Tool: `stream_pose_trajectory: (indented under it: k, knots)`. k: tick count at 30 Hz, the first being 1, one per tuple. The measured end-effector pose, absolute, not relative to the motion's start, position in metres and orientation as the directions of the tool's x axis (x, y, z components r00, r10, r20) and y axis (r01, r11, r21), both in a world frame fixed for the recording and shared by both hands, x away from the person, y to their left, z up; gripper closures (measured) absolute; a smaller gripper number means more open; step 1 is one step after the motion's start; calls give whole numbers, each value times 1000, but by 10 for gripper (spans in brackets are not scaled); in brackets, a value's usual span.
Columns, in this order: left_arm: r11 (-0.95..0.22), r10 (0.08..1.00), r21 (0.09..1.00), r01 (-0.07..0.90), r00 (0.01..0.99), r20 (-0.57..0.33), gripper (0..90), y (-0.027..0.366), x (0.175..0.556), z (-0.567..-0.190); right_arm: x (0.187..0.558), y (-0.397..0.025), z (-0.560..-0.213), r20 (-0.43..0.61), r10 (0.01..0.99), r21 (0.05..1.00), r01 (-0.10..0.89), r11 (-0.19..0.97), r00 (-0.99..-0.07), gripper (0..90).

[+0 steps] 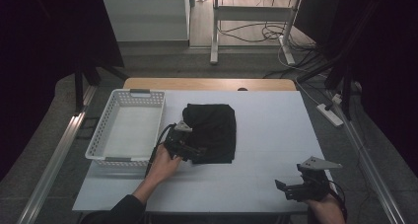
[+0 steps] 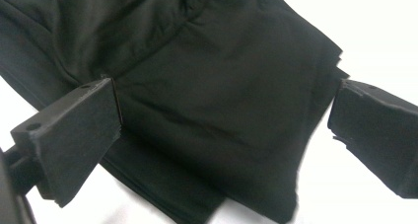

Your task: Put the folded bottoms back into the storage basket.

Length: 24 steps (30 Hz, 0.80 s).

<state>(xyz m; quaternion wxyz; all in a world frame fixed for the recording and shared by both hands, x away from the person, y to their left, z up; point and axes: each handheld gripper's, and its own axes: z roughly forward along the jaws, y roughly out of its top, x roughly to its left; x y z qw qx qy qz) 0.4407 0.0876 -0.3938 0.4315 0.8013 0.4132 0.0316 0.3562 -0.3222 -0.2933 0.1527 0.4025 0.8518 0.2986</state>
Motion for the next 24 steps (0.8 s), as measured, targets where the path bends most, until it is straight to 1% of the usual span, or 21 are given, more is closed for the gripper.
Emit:
stream_pose_trajectory:
  k: [14,20,24]
  knots:
    - [-277,727,710,648,624,-286,0,82,472,-398,357,-323,-293,-14,776,632,596,496,-631,0]
    - [-287,754,698,656,604,-258,0,80,483,-401,357,-323,-293,-12,775,632,596,496,-632,0]
    - [-271,767,695,666,586,-263,0,81,491,-404,357,-323,-293,-11,774,633,595,495,-633,0]
